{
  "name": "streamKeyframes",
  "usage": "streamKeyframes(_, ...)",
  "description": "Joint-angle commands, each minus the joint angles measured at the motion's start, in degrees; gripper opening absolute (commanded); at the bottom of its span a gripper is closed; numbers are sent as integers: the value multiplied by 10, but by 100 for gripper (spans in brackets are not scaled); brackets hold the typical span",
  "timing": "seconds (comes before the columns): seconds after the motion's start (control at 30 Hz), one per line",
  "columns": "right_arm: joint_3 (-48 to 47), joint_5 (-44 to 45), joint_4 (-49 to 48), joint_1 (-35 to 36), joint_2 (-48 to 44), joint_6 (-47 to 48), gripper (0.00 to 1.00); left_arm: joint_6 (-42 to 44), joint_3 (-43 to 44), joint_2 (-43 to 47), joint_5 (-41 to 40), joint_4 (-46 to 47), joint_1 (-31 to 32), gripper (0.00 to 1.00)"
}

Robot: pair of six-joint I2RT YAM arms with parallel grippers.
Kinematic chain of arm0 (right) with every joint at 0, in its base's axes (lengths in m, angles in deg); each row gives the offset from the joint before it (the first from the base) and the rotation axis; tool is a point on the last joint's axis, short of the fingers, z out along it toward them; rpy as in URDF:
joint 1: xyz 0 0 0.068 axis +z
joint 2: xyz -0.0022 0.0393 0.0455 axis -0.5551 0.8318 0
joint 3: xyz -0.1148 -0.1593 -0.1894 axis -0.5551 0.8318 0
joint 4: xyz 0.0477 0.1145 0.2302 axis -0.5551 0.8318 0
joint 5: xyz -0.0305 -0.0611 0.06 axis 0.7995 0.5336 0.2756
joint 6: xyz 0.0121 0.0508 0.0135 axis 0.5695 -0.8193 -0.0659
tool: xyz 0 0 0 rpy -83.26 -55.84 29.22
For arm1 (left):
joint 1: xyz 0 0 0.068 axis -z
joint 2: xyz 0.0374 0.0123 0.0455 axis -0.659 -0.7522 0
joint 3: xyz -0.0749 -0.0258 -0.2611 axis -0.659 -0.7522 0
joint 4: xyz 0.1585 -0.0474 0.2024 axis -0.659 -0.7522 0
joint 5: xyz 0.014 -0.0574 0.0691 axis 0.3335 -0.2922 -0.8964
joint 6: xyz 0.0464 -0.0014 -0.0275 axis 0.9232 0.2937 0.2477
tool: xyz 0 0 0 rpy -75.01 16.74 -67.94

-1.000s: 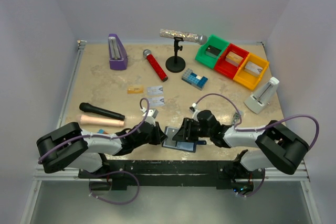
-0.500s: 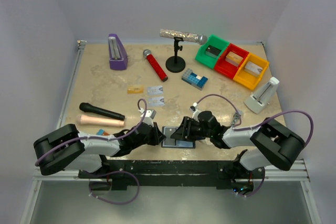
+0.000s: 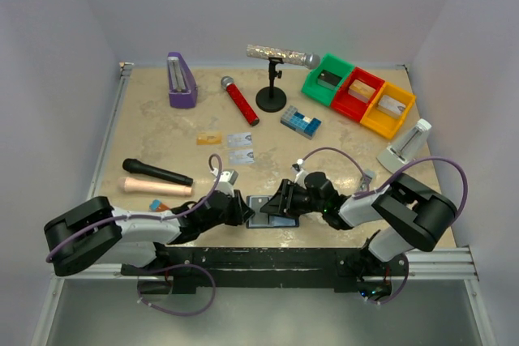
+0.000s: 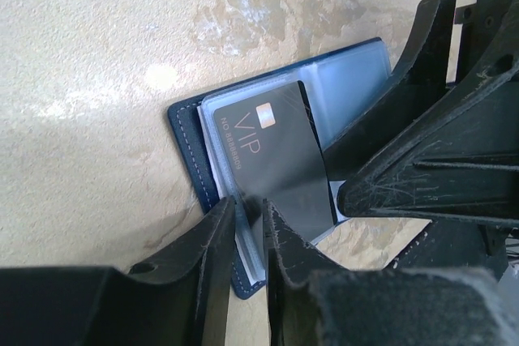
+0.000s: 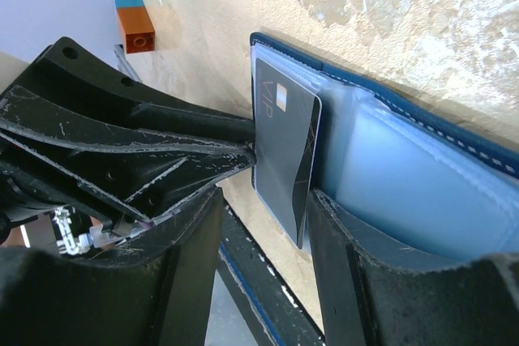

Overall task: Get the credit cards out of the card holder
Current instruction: Remove the credit card from the card holder.

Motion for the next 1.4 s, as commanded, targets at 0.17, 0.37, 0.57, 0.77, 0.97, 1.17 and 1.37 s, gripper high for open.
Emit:
streamKeyframes(0.17,-11,-3,-1,1,-10,10,50,13,3,81,-22,-95,0,28)
streamKeyframes(0.37,-16,-9,5,1,-10,16,50,25,18,83,-29,-116,0,26)
streamKeyframes(0.57,-22,-22,-3,1,-4,18,50,23,26,50,-28,-113,0,20)
streamKeyframes(0.77,-27,-41,-29,1,9,14,49,18,23,29,-16,-91,1,18)
streamKeyframes(0.97,-31,-53,-49,1,19,8,49,11,20,17,-7,-75,1,16)
streamKeyframes(1.17,-24,-45,-83,1,29,-6,49,3,12,12,0,-56,1,13)
streamKeyframes(1.37,-8,-23,-108,1,18,-12,49,0,2,19,-3,-55,1,11)
